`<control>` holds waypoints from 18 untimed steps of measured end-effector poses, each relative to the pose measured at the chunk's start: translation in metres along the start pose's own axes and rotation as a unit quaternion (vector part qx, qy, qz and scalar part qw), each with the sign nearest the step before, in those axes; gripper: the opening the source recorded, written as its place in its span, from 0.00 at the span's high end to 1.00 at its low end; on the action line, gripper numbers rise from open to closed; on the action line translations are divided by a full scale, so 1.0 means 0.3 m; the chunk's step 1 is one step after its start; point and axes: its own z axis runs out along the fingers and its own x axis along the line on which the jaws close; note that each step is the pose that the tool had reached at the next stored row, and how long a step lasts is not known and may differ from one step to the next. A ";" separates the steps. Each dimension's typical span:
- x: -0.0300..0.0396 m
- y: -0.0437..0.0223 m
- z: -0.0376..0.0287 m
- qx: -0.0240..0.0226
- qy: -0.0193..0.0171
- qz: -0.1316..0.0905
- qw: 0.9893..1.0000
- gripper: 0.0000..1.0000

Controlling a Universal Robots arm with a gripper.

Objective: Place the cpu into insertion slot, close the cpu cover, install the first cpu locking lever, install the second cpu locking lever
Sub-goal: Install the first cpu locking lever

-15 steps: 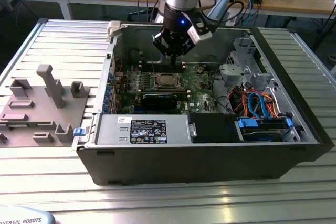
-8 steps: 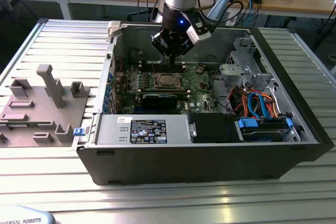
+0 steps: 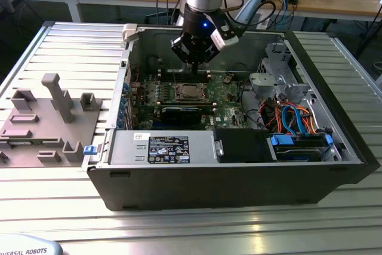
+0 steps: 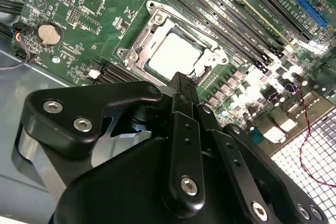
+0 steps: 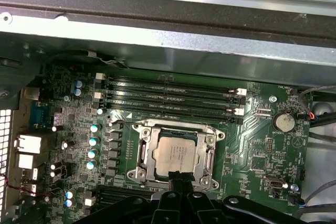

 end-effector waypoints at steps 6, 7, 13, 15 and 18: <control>0.009 0.001 0.001 0.000 0.000 0.000 1.000 0.89; 0.011 0.001 0.001 0.000 0.000 0.000 1.000 0.89; 0.019 0.002 0.001 0.000 0.000 0.000 1.000 0.89; 0.021 0.002 0.002 0.000 0.000 0.000 1.000 0.89; 0.025 0.003 0.002 0.000 0.000 0.000 1.000 0.89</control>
